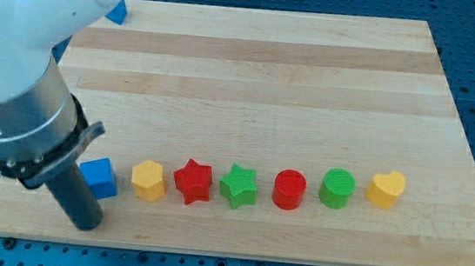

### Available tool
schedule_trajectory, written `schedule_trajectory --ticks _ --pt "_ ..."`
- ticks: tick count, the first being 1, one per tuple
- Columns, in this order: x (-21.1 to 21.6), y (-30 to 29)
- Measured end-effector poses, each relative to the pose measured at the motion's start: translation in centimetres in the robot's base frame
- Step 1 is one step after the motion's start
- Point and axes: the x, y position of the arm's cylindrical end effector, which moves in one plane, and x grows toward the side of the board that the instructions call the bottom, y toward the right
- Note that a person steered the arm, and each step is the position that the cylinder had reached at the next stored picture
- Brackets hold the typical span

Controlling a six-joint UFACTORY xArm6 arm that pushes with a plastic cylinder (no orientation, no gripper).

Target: Push the green star and green circle little bit up

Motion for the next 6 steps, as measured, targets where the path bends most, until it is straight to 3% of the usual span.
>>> schedule_trajectory --ticks 6 --pt "-14.0 -0.9"
